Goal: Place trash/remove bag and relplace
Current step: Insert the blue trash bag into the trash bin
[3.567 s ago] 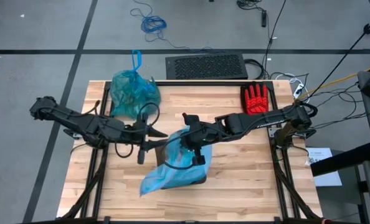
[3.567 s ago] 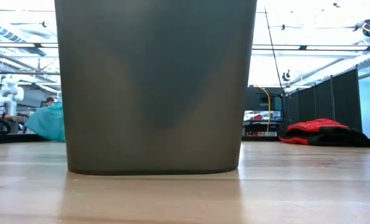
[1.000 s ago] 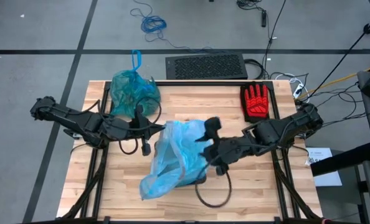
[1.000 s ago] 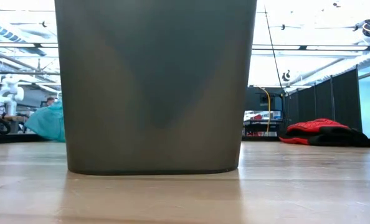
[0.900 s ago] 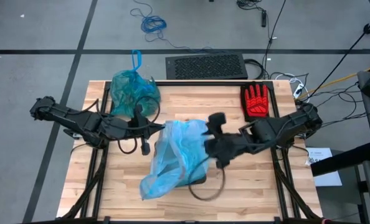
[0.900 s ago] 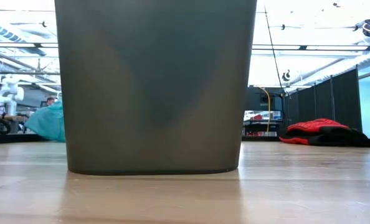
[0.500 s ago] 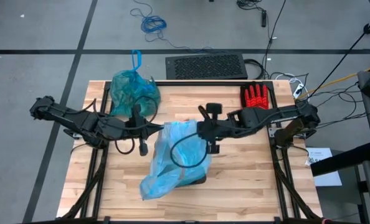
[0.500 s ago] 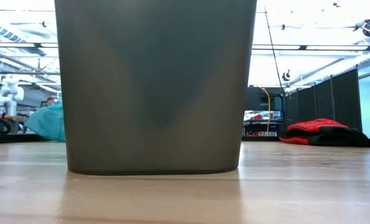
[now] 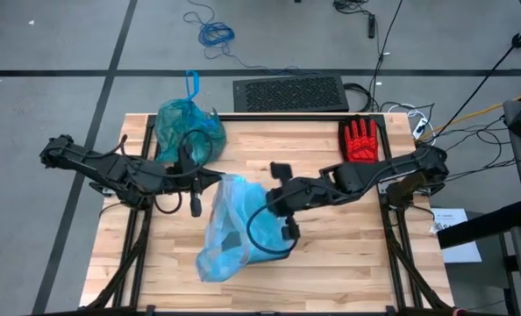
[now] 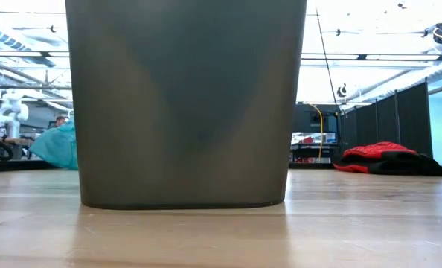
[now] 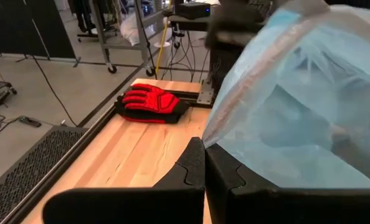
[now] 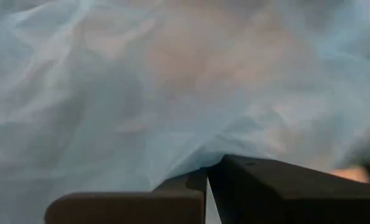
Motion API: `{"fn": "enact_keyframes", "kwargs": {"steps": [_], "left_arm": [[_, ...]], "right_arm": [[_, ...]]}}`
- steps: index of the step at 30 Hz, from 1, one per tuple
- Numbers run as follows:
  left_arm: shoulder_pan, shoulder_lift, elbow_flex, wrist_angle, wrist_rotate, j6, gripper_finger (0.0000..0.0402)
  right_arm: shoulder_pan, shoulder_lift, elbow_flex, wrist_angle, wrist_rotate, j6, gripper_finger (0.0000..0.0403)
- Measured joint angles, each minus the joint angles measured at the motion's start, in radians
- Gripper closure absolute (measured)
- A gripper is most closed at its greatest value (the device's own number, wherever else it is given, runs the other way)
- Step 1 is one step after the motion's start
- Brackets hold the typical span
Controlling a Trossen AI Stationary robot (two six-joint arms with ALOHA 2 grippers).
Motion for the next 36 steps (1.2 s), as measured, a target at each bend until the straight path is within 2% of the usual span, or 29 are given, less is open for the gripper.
{"fn": "enact_keyframes", "kwargs": {"steps": [7, 11, 26, 36], "left_arm": [[0.0, 0.0, 0.0, 0.008, 0.0, 0.017, 0.0402], [0.0, 0.0, -0.001, 0.006, 0.0, 0.017, 0.0402], [0.0, 0.001, -0.001, 0.002, 0.0, 0.017, 0.0402], [0.0, 0.001, -0.001, 0.009, 0.0, 0.018, 0.0402]], "right_arm": [[-0.014, 0.126, 0.0, 0.047, -0.129, -0.028, 0.0403], [-0.033, 0.196, -0.001, 0.029, -0.168, -0.027, 0.0403], [-0.111, 0.295, -0.002, -0.155, -0.143, 0.039, 0.0403], [-0.082, 0.193, -0.001, -0.205, -0.056, 0.039, 0.0403]]}}
